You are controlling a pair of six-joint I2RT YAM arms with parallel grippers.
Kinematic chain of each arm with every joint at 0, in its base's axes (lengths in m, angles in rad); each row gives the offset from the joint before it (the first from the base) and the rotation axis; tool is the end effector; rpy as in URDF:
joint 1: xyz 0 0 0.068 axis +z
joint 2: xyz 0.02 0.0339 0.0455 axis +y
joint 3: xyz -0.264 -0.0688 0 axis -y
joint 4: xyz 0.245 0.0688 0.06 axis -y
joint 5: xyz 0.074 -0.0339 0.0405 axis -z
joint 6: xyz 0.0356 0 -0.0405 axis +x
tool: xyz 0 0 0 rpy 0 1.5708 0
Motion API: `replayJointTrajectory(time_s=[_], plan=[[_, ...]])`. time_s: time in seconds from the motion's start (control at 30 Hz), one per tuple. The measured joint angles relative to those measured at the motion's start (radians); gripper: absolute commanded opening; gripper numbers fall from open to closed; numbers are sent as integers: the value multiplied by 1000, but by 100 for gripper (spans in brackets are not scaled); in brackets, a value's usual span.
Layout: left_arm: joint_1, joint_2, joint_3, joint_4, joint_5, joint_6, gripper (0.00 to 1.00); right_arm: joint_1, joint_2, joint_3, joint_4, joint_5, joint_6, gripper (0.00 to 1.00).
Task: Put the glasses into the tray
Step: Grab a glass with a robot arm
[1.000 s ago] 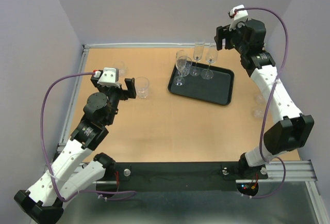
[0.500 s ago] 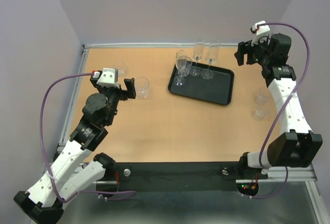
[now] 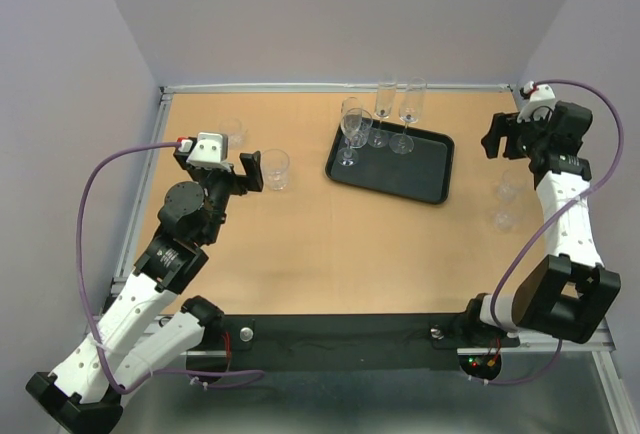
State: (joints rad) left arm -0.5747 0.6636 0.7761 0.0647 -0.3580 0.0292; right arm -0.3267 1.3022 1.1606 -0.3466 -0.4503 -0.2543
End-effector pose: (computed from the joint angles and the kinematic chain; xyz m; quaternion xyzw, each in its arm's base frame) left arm 0.1364 -0.0735 0.3822 0.0574 0.6435 -0.0932 0.7575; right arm 0.2840 -0.0799 0.3431 -0.0847 0.8390 0.0395 0.5360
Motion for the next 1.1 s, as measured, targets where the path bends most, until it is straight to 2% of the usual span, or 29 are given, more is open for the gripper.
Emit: replayJointTrajectory(time_s=[0.37, 0.6, 0.73, 1.1], plan=[[0, -15, 0, 1, 8, 0, 99, -103, 45, -51, -12, 58, 50, 76], [0, -19, 0, 6, 16, 0, 99, -202, 161, -52, -13, 101, 94, 66], [0, -20, 0, 6, 20, 0, 99, -228, 209, -52, -13, 133, 101, 52], [0, -20, 0, 6, 37, 0, 99, -284, 295, -52, -12, 154, 106, 47]])
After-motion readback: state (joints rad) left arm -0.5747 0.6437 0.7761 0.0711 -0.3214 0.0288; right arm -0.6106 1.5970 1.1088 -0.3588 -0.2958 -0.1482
